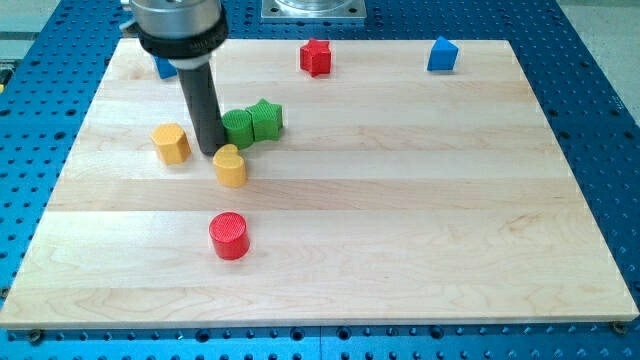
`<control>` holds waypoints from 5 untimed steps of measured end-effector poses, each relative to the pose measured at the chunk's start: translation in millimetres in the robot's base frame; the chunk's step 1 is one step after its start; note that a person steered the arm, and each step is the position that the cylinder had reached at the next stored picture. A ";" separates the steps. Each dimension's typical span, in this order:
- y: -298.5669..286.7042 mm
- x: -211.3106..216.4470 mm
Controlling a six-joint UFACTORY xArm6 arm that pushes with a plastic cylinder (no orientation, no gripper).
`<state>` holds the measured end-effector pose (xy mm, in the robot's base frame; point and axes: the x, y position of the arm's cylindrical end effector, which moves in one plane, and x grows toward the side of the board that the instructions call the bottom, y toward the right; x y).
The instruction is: Separate the green blocks from each other
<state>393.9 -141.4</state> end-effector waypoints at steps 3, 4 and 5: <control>72.2 12.1; 123.3 35.4; 107.4 -13.0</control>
<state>380.9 -34.0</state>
